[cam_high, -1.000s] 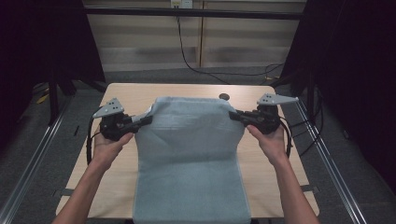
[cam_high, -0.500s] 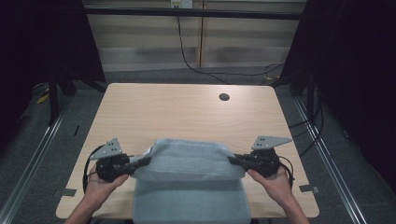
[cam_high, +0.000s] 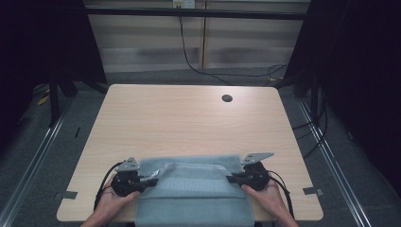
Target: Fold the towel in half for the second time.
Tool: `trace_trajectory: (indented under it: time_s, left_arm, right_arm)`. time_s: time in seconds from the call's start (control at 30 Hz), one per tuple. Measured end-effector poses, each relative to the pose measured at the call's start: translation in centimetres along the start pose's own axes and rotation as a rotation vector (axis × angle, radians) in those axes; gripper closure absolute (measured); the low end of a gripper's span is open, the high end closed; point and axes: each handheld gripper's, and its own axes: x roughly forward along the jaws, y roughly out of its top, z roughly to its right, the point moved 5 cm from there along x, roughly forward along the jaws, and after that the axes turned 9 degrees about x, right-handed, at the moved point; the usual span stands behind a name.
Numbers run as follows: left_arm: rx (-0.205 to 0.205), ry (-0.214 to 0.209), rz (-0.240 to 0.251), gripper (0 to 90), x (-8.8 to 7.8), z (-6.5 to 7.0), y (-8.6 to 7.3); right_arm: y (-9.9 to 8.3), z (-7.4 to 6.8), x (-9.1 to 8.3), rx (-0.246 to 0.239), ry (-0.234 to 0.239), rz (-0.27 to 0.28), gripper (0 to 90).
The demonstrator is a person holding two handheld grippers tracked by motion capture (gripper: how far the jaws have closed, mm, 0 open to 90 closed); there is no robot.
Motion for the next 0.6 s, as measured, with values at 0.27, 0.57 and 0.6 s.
trace_trajectory:
  time_s: [0.27,0.57,0.6]
  left_arm:
    - [0.020,0.090,0.006,82.2,3.3,-5.0,3.6]
    - [0.004,0.168,0.003,82.2,5.6,-8.5,6.1]
    - [-0.004,0.171,0.003,82.2,5.8,-8.9,6.3]
  right_arm:
    - [2.4,2.4,1.4,0.037,-0.072,0.018,85.4]
    - [6.2,7.0,3.4,0.098,-0.107,0.058,85.4]
    - [6.6,7.4,3.6,0.106,-0.108,0.061,85.4]
